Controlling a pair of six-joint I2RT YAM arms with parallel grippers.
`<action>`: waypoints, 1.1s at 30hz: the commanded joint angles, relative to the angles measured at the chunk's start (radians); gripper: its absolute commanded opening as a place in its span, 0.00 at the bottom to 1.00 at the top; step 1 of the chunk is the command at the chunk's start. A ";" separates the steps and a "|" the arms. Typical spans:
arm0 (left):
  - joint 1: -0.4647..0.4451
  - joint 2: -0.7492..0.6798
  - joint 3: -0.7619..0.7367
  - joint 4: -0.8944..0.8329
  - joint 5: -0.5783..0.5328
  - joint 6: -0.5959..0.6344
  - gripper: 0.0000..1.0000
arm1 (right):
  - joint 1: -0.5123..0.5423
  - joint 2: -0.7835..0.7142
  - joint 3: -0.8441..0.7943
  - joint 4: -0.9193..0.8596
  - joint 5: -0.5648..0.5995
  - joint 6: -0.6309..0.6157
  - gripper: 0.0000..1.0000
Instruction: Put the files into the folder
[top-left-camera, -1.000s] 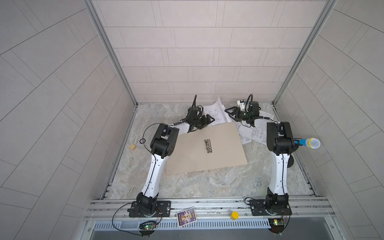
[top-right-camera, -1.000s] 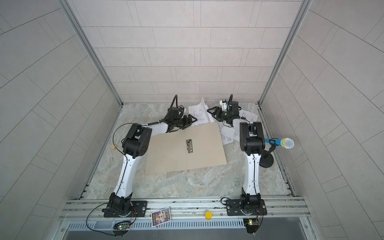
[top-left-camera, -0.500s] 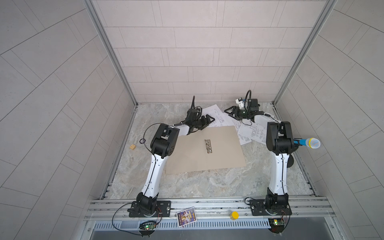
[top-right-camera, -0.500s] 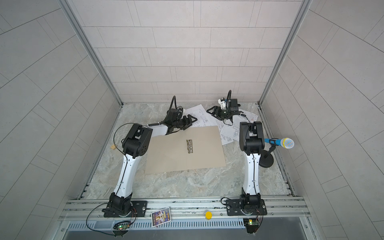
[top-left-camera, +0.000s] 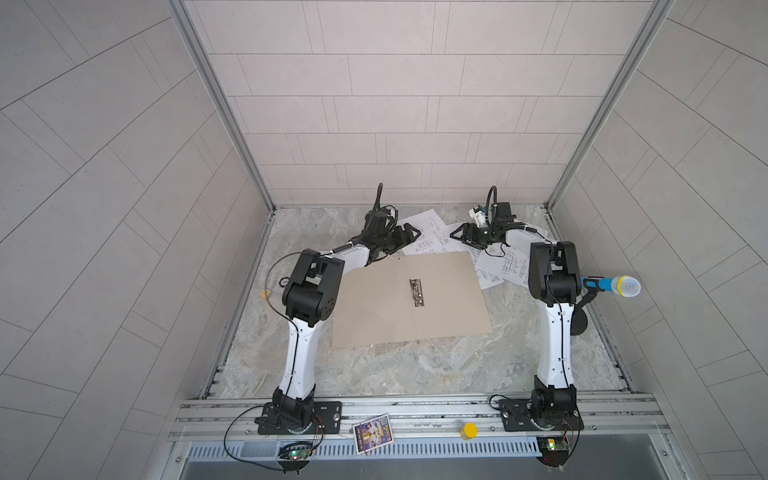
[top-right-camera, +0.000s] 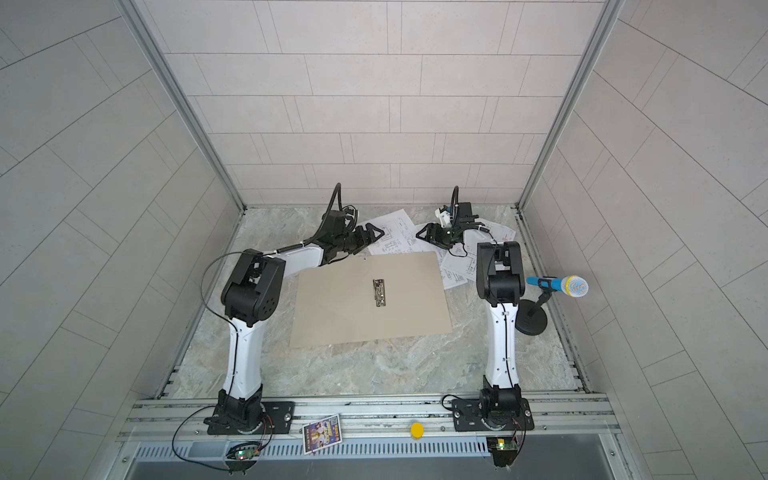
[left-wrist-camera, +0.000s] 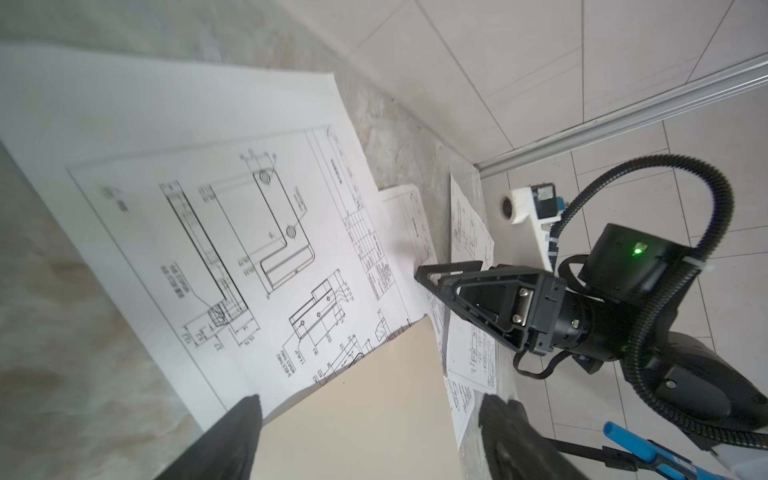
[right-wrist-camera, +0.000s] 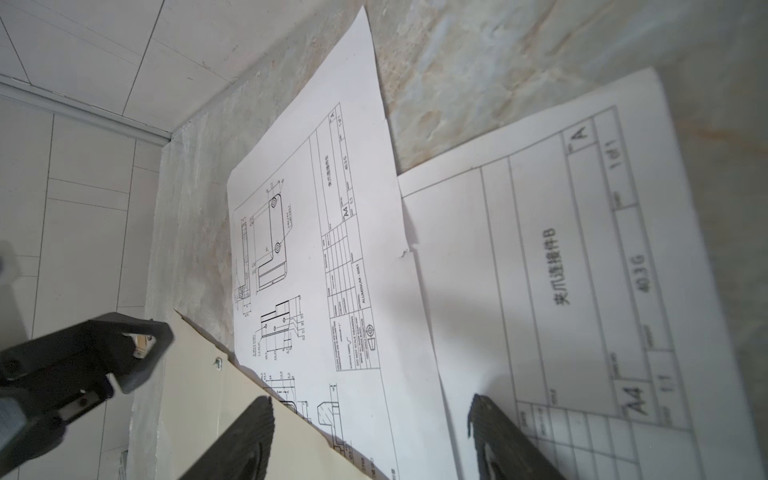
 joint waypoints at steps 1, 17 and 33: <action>0.026 0.018 0.059 -0.163 -0.075 0.086 0.89 | 0.006 -0.024 -0.037 0.009 0.083 -0.046 0.77; 0.005 0.232 0.336 -0.445 -0.071 0.115 0.89 | 0.027 -0.050 -0.034 -0.046 0.170 -0.048 0.82; -0.034 0.311 0.444 -0.372 0.024 0.077 0.89 | 0.028 -0.170 -0.150 -0.002 0.082 0.056 0.77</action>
